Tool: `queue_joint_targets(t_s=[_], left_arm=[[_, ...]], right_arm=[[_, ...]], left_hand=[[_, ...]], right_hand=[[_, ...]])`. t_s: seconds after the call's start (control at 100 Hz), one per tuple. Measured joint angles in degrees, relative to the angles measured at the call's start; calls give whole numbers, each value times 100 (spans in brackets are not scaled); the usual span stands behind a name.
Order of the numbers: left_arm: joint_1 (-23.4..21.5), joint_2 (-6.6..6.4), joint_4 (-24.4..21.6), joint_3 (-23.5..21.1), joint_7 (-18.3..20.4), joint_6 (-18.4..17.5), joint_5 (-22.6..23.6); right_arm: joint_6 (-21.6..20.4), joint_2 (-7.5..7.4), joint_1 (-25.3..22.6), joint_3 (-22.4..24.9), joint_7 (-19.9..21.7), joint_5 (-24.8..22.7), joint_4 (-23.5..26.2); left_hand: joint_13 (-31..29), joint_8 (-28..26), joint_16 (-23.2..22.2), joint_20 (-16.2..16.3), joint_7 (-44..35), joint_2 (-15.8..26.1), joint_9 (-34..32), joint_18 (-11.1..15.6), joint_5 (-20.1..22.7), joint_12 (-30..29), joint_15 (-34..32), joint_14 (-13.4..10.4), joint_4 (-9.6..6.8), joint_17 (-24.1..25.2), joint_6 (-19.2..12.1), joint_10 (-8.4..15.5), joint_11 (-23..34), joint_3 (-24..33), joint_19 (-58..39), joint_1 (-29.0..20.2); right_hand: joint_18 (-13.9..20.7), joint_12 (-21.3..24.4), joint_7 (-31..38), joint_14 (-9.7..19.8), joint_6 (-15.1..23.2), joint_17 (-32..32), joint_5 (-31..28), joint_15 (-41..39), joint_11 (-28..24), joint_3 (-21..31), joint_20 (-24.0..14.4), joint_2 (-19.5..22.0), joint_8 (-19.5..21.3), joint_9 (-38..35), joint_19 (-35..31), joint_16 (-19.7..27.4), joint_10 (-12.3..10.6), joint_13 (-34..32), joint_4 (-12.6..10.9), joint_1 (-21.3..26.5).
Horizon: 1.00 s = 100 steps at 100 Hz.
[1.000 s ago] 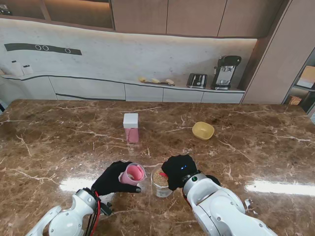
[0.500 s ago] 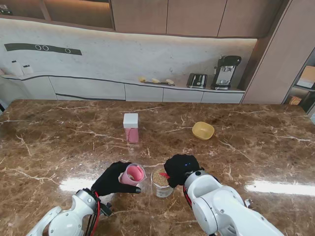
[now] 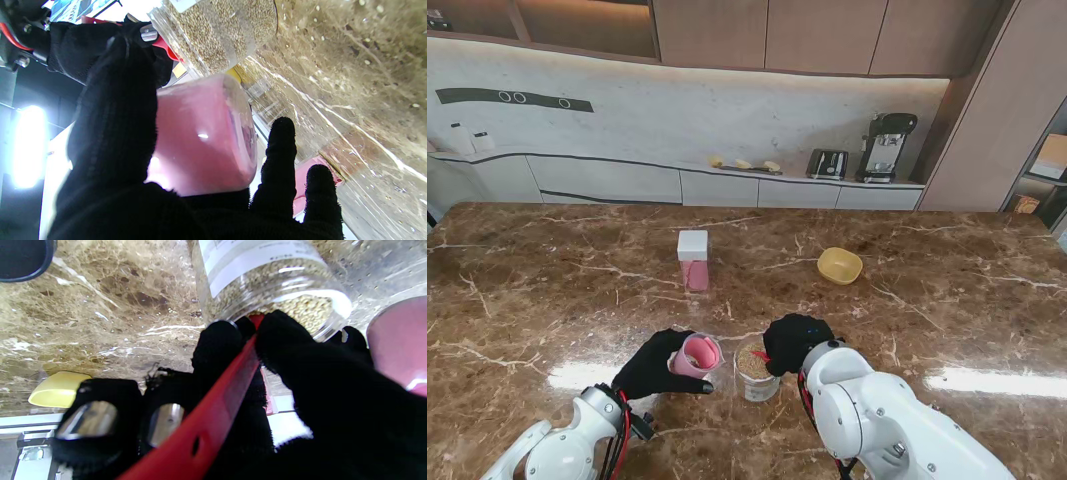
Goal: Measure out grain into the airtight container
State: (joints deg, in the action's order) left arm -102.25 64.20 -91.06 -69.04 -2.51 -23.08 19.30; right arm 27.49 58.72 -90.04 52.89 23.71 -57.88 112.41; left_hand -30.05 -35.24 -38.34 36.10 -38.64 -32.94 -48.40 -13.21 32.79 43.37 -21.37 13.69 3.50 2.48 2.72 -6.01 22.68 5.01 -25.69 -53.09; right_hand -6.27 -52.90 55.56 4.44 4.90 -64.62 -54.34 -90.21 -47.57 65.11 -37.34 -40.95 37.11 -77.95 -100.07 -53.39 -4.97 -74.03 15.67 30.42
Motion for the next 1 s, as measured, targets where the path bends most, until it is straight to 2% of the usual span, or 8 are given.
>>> queue_joint_targets(t_s=[0.15, 0.33, 0.61, 0.93, 1.0], left_arm=[[-1, 0, 0, -1, 0, 0, 0], [-1, 0, 0, 1, 0, 0, -3], [2, 0, 3, 4, -2, 3, -3], [6, 0, 5, 4, 0, 6, 0], [6, 0, 5, 3, 0, 7, 0]], right_arm=[[101, 0, 35, -13, 24, 33, -16], [392, -15, 83, -2, 53, 519, 3], [662, -40, 124, 43, 72, 1010, 18], [861, -41, 124, 97, -6, 1240, 39], [946, -41, 127, 119, -12, 1426, 47]], left_hand=[[0, 0, 0, 0, 0, 0, 2, 0, 0, -12, 1, 0, 0, 0, 0, 0, 0, 0, 4, 0], [0, 0, 1, 0, 0, 0, 3, 0, 0, -12, 1, 0, 0, 0, 0, 1, 0, 0, 6, 0], [0, 0, 1, 0, 0, 0, 4, 0, 0, -12, 2, 0, 0, 0, 0, 1, 0, 0, 7, 0], [0, 0, 2, 1, 0, 0, 5, 0, 0, -12, 2, 0, 0, 0, 0, 1, 0, 0, 8, 0], [0, 0, 2, 1, 0, 0, 6, 0, 0, -12, 2, 0, 0, 0, 0, 1, 0, 0, 8, 0]], right_hand=[[0, 0, 0, 0, 28, -1, 0, -11, -1, 0, 0, 0, 11, 0, -2, 0, 0, 0, 0, 0], [0, 0, 0, 0, 2, -2, 2, -13, -31, 0, 0, 0, 15, 0, -3, 0, 0, 0, 0, 0], [0, 0, 0, 0, -17, -2, 2, -13, -35, 0, 0, 0, 6, 0, -5, 0, 0, 0, 0, 21], [0, 0, 0, 0, -17, -3, 2, -18, -36, 0, 0, 0, -64, 0, -6, 0, 0, 0, 0, 23], [0, 0, 0, 0, -21, -3, 2, -20, -37, 0, 0, 0, -64, 0, -7, 0, 0, 0, 0, 24]])
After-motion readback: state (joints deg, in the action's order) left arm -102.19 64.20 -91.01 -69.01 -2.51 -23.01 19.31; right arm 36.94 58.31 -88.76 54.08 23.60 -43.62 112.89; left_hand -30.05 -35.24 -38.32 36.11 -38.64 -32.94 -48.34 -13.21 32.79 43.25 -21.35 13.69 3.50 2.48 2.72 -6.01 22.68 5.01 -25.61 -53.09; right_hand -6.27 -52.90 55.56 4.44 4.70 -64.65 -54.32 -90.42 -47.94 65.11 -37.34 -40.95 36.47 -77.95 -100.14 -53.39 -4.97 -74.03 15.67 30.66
